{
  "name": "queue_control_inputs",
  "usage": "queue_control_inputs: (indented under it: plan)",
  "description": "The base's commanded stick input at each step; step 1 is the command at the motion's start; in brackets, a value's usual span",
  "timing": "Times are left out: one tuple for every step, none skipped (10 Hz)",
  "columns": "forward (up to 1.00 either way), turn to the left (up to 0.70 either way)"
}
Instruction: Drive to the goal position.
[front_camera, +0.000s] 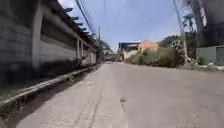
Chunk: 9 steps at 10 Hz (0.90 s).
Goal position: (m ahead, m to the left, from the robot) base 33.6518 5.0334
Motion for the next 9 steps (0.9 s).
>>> queue_control_inputs:
  plan:
    - [1.00, 0.00]
    - [1.00, 0.00]
    - [1.00, 0.00]
    - [1.00, 0.00]
    - [1.00, -0.34]
    - [1.00, -0.40]
    - [1.00, -0.38]
    - [1.00, -0.15]
    - [1.00, 0.00]
